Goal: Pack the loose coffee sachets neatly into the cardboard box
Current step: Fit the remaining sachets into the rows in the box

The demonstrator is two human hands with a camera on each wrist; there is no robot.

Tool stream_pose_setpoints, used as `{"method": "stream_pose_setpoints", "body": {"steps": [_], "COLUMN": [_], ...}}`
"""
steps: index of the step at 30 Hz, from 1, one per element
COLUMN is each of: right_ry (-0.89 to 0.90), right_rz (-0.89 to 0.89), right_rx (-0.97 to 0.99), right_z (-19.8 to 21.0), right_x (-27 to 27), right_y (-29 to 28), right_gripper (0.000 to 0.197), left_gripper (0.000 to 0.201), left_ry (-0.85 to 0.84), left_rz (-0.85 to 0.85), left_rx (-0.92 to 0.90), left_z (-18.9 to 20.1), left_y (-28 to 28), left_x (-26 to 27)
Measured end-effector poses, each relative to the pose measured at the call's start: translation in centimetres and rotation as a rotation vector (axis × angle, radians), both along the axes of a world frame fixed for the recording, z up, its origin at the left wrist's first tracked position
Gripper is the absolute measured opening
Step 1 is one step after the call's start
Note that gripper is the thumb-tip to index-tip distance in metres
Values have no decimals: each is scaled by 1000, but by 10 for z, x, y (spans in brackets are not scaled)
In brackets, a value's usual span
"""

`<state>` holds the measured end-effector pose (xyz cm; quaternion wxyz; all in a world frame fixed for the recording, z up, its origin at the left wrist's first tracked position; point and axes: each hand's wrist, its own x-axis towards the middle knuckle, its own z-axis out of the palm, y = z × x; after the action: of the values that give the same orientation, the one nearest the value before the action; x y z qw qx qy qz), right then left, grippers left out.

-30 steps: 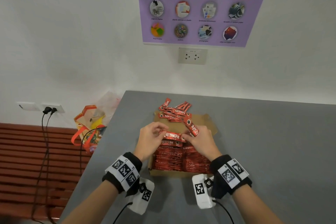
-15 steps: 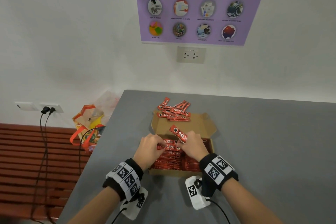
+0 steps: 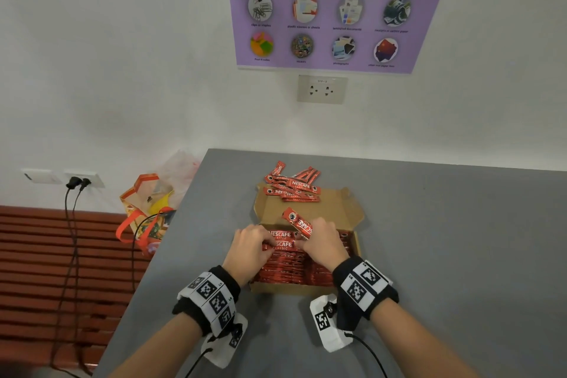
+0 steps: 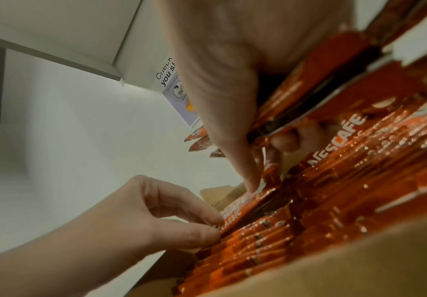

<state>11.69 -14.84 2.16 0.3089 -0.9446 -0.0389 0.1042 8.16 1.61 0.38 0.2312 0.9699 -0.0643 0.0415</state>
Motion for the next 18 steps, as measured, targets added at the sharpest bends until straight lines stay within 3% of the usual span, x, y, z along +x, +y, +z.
{"method": "stream_pose_setpoints", "body": {"steps": [8,12,15,18], "right_ry": [-34,-64,-78,-93], "right_rz": [19,20,13,117], "right_rx": [-3,35,82,61], "right_z": [5,7,11,16], "right_x": [-3,-1,1,-2], "right_y": [-2,-5,-10,-7], "right_gripper": [28,16,12,7], "left_gripper": [14,14,12,18], "left_ry": [-1,13,-110,-179], "left_rz": [-5,-16,38,66], "left_rx": [19,9,-138,-407], "left_z": [2,5,14,36], "left_y": [0,-1,0,-9], "left_x": [0,-1,0,2]}}
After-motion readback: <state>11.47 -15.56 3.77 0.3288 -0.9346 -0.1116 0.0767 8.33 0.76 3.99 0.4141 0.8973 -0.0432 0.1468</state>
